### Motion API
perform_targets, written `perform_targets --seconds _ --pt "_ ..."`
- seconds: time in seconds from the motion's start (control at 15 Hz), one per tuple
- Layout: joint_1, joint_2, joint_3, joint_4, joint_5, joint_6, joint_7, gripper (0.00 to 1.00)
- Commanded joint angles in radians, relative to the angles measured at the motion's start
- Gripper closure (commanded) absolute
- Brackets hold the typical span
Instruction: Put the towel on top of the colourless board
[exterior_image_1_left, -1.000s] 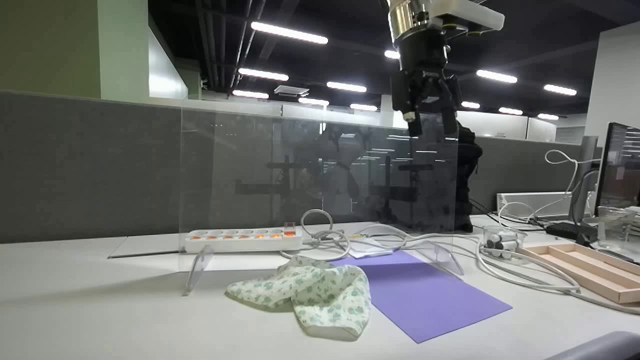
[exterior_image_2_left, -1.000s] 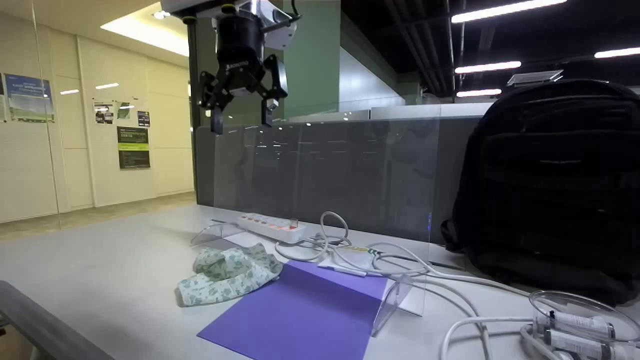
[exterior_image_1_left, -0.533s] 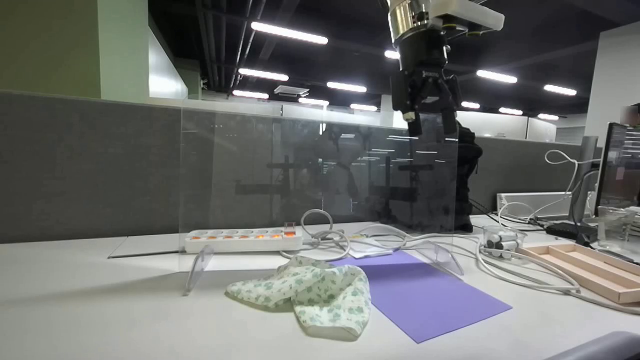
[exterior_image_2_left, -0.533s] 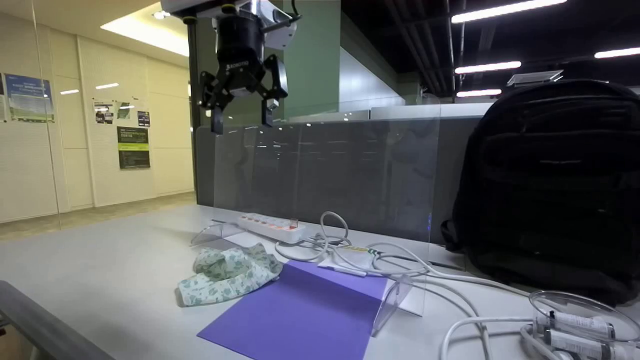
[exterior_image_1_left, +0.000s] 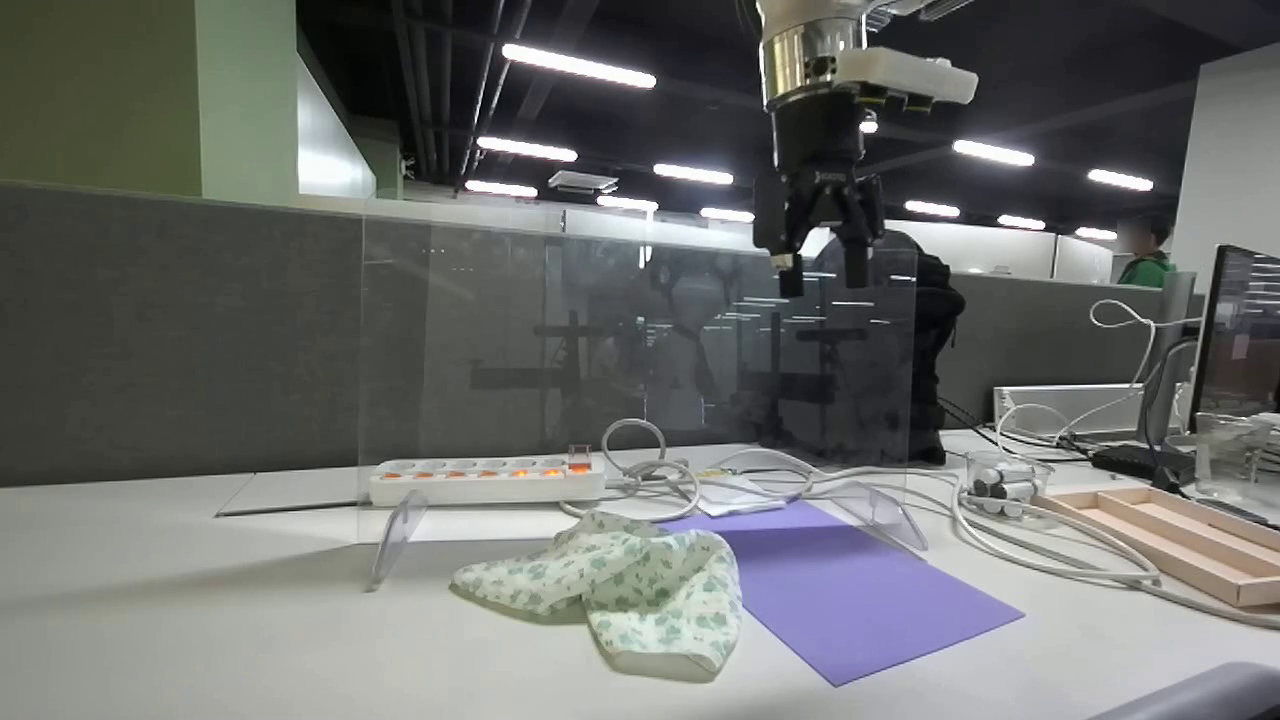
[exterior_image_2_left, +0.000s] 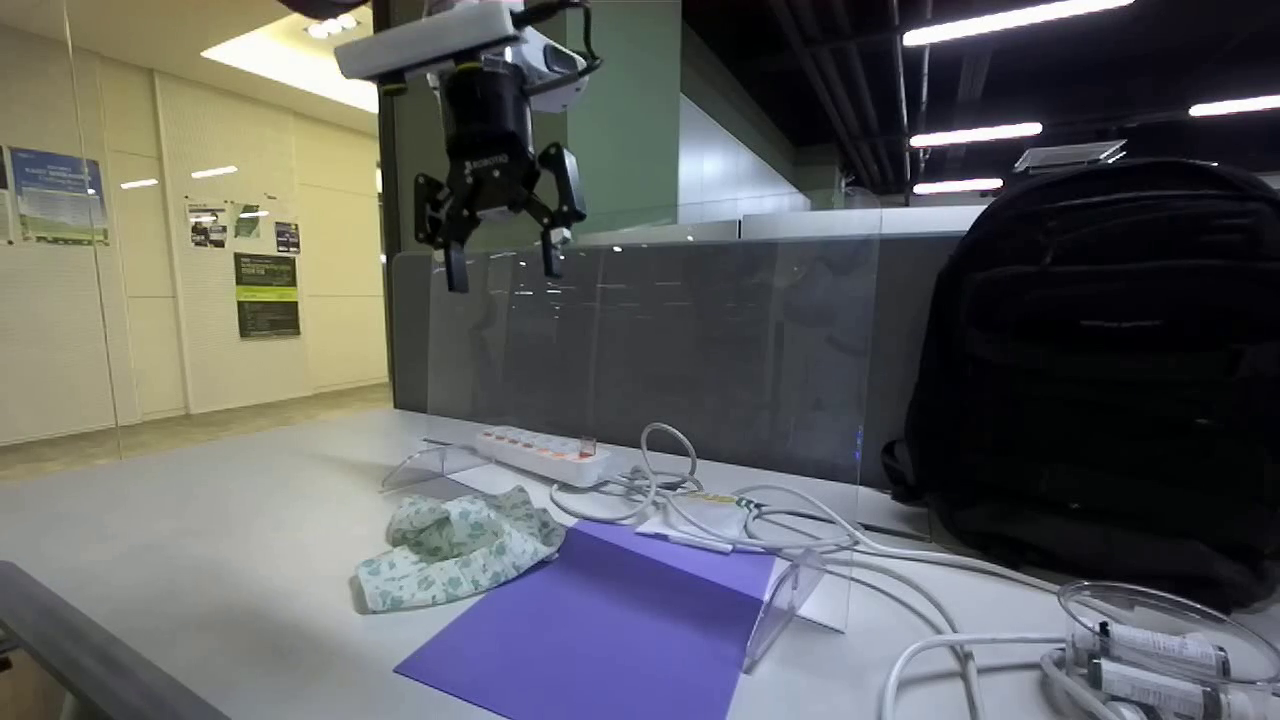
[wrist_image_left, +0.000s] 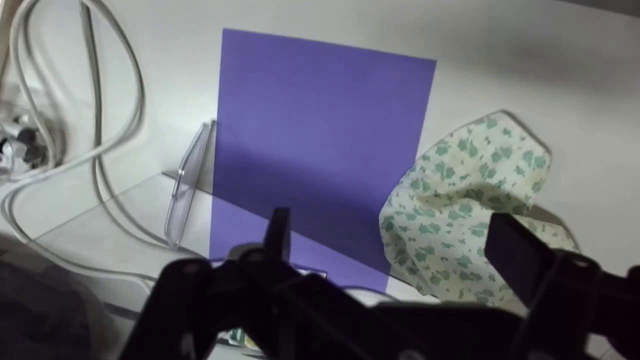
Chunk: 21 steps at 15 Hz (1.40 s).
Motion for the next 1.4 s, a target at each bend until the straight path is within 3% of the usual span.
perform_targets --seconds 0.0,0.2,0.27,0.67,1.07,1.33 --pt "-0.006 0.069 0.019 -0.057 -0.106 0.268 0.043 0.00" --pt "-0.021 0.168 0.020 -0.081 -0.172 0.465 0.091 0.00" --pt "-0.004 0.120 0.011 -0.078 -0.113 0.393 0.025 0.00" --pt "0.001 0.160 0.011 -0.072 -0.106 0.411 0.002 0.00" --pt "0.054 0.325 0.037 -0.030 0.007 0.438 -0.298 0.00" --pt "0.068 0.413 0.057 0.008 -0.097 0.424 -0.303 0.00"
